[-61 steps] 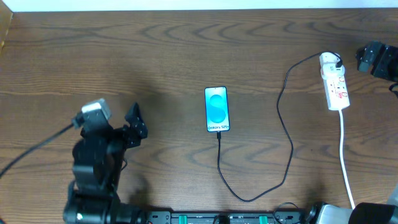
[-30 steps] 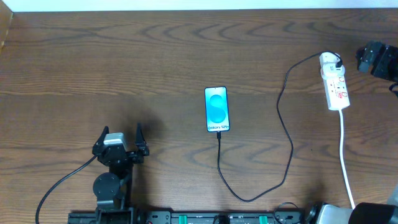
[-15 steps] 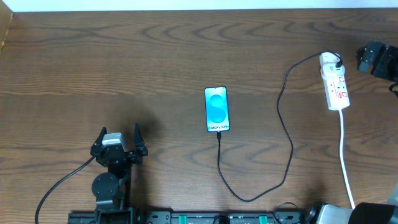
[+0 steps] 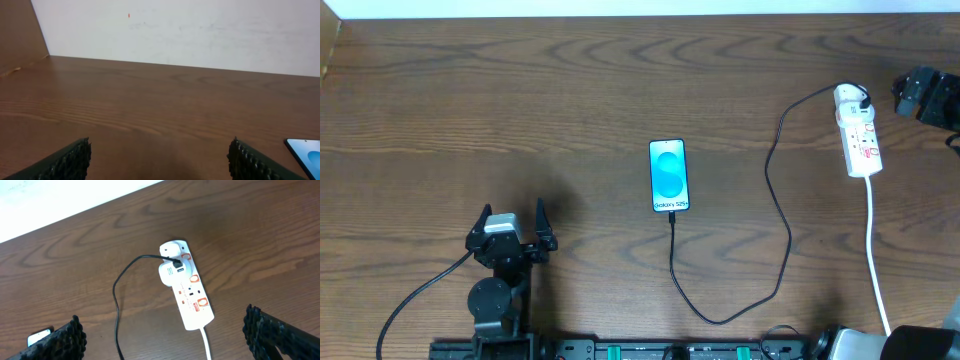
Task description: Plug charger to phone and switch on socket
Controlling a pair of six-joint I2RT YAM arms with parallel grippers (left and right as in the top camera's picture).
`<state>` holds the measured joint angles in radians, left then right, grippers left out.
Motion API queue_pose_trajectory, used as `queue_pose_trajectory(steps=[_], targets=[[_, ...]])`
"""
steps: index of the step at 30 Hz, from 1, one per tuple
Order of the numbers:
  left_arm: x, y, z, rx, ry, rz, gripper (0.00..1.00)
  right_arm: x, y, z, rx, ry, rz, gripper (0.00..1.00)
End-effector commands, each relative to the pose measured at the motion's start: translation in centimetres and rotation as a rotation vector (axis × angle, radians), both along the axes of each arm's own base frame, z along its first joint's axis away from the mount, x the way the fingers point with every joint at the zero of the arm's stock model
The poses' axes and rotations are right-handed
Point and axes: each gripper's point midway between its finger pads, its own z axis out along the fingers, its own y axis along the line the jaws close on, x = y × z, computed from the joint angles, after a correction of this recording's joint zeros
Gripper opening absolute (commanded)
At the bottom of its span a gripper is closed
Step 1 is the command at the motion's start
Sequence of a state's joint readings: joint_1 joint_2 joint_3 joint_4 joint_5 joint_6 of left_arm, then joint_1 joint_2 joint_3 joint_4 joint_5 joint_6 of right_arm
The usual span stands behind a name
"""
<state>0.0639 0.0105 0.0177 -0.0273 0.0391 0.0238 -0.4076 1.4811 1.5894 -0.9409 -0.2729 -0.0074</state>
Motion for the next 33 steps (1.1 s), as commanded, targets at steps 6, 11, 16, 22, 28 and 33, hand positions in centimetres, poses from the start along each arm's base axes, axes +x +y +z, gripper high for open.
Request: queue_pose_trajectory(steps=[6, 11, 16, 22, 28, 33], targets=[[-0.2, 0.4, -1.6, 0.008, 0.052, 0.020, 0.87, 0.0, -0.1, 0.6, 0.000, -0.015, -0.007, 0.99], [-0.2, 0.4, -1.6, 0.008, 0.052, 0.021, 0.87, 0.0, -0.1, 0.6, 0.000, -0.015, -0.007, 0.99], [-0.2, 0.4, -1.6, 0.008, 0.052, 0.020, 0.87, 0.0, -0.1, 0.6, 0.000, -0.016, -0.007, 0.99], [-0.2, 0.4, -1.6, 0.008, 0.052, 0.021, 0.87, -0.1, -0.1, 0.2, 0.000, -0.013, -0.008, 0.99], [-0.2, 0.4, -1.6, 0.008, 0.052, 0.020, 0.87, -0.2, 0.8, -1.7, -0.036, -0.103, 0.013, 0.99], [-0.2, 0.4, -1.6, 0.008, 0.052, 0.021, 0.87, -1.4, 2.8, -3.6, -0.088, -0.240, 0.050, 0.99]])
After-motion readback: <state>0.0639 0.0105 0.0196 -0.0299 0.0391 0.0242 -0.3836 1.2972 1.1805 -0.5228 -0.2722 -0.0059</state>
